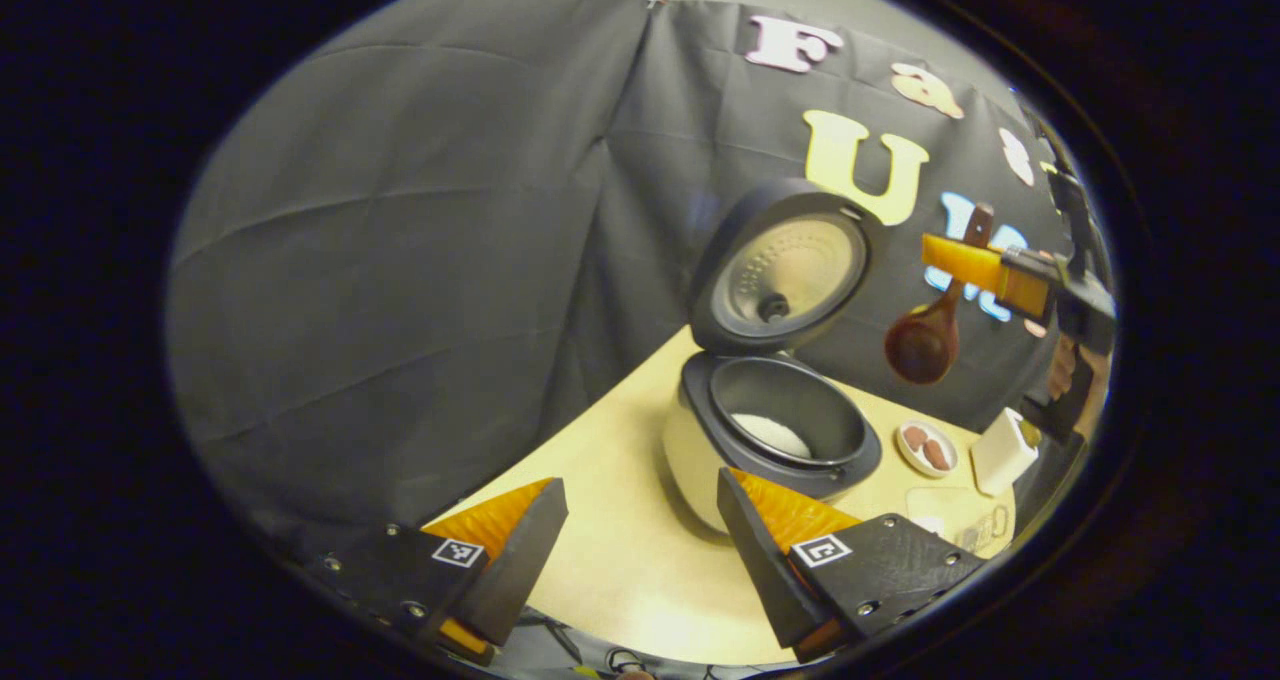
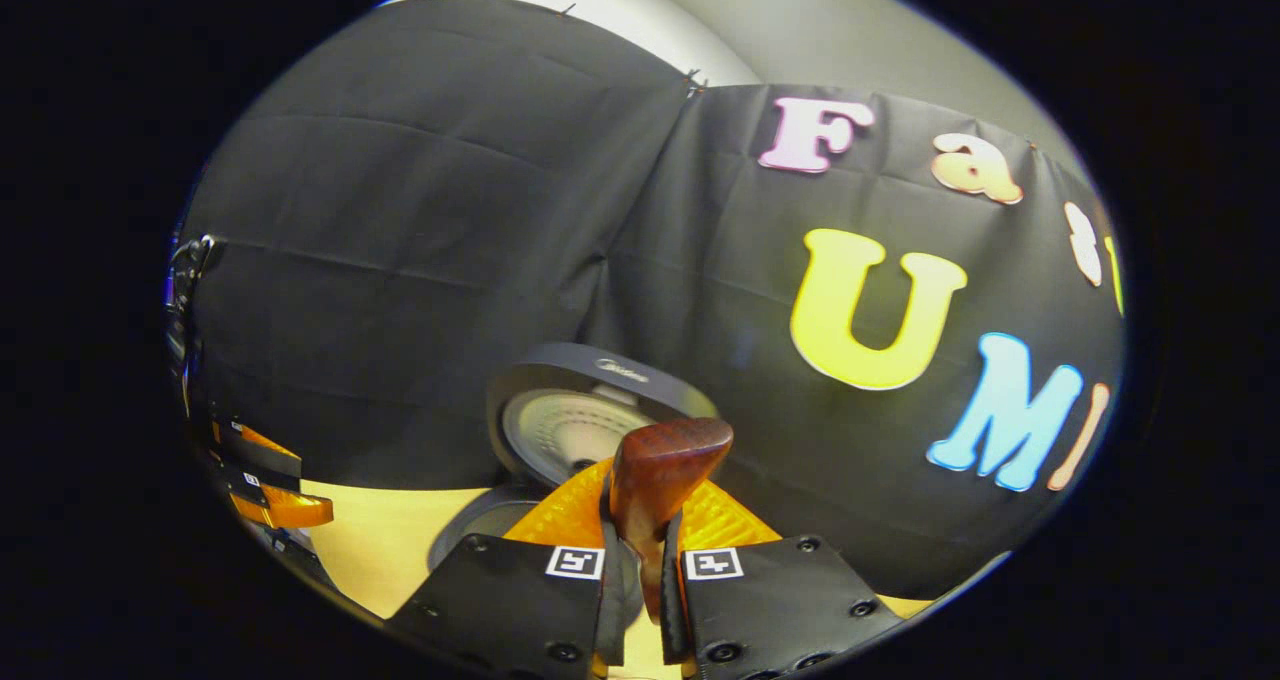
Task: Close the left gripper, press the button to open the rice cooker; take a wooden spoon from the chopstick holder with the right hand, scoop a spoonful of rice and pour it into the rice cooker, then put the wooden spoon back into the chopstick holder.
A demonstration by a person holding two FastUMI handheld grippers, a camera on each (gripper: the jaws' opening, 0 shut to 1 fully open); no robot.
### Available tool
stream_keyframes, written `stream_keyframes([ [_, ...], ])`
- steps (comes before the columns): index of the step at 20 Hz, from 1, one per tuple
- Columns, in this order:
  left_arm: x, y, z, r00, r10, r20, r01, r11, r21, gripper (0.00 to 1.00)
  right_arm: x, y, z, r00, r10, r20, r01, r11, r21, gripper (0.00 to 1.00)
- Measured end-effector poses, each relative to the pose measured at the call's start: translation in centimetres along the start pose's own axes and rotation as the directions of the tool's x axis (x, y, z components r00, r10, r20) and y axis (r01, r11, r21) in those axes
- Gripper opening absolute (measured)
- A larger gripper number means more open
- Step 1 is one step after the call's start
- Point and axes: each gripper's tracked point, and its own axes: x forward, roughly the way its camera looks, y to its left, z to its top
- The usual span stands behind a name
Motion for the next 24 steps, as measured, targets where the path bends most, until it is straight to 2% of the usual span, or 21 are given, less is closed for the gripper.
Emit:
stream_keyframes([
  [2, 0.5, -2.8, 0.3, 0.998, -0.054, -0.015, 0.054, 0.999, 0.004, 0.94, -1.0, -1.3, -0.3, 0.997, -0.08, -0.008, 0.08, 0.996, 0.036, 0.12],
  [3, 0.8, -4.4, 0.7, 0.997, -0.079, -0.016, 0.08, 0.997, 0.013, 0.95, -1.3, -1.6, -0.5, 0.993, -0.115, -0.014, 0.116, 0.991, 0.063, 0.15],
  [4, 0.9, -6.1, 0.9, 0.994, -0.104, -0.015, 0.104, 0.994, 0.034, 0.95, -1.9, -2.1, -0.9, 0.989, -0.149, -0.021, 0.15, 0.985, 0.088, 0.12],
  [6, 1.2, -9.0, 1.9, 0.99, -0.142, -0.006, 0.142, 0.986, 0.091, 0.95, -3.0, -3.2, -1.6, 0.975, -0.217, -0.047, 0.221, 0.968, 0.118, 0.16],
  [7, 1.3, -10.6, 2.3, 0.987, -0.159, 0.0, 0.158, 0.981, 0.114, 0.95, -3.7, -3.9, -2.1, 0.965, -0.252, -0.068, 0.259, 0.957, 0.129, 0.12],
  [10, 1.6, -14.9, 3.1, 0.982, -0.186, 0.016, 0.181, 0.971, 0.159, 0.95, -6.0, -4.9, -3.6, 0.932, -0.337, -0.13, 0.357, 0.916, 0.185, 0.12],
  [11, 1.3, -16.2, 3.3, 0.983, -0.185, 0.022, 0.178, 0.969, 0.174, 0.95, -6.4, -5.3, -4.1, 0.919, -0.365, -0.15, 0.39, 0.899, 0.199, 0.16],
  [12, 1.1, -17.4, 3.4, 0.982, -0.184, 0.029, 0.176, 0.966, 0.188, 0.95, -7.1, -5.8, -4.7, 0.901, -0.398, -0.172, 0.428, 0.881, 0.204, 0.12],
  [14, 0.4, -20.0, 3.2, 0.98, -0.198, 0.034, 0.187, 0.961, 0.203, 0.95, -8.3, -6.5, -5.8, 0.863, -0.453, -0.222, 0.496, 0.841, 0.214, 0.12],
  [16, -0.1, -22.7, 2.5, 0.976, -0.217, 0.02, 0.208, 0.954, 0.216, 0.95, -9.5, -6.4, -6.9, 0.838, -0.472, -0.275, 0.537, 0.804, 0.255, 0.16],
  [18, -0.5, -24.2, 2.0, 0.977, -0.214, 0.011, 0.205, 0.948, 0.242, 0.95, -10.8, -5.5, -7.9, 0.822, -0.467, -0.325, 0.561, 0.761, 0.325, 0.12],
  [20, -1.0, -25.8, 1.8, 0.976, -0.218, 0.005, 0.21, 0.946, 0.248, 0.95, -11.0, -4.6, -8.8, 0.802, -0.467, -0.373, 0.592, 0.702, 0.395, 0.12],
  [21, -1.2, -26.6, 1.6, 0.976, -0.217, 0.002, 0.21, 0.946, 0.247, 0.95, -11.3, -3.9, -9.4, 0.791, -0.462, -0.401, 0.607, 0.672, 0.424, 0.16],
  [24, -2.0, -27.9, 1.2, 0.98, -0.199, -0.007, 0.195, 0.953, 0.234, 0.95, -11.6, -1.9, -10.1, 0.778, -0.418, -0.47, 0.627, 0.576, 0.525, 0.16],
])
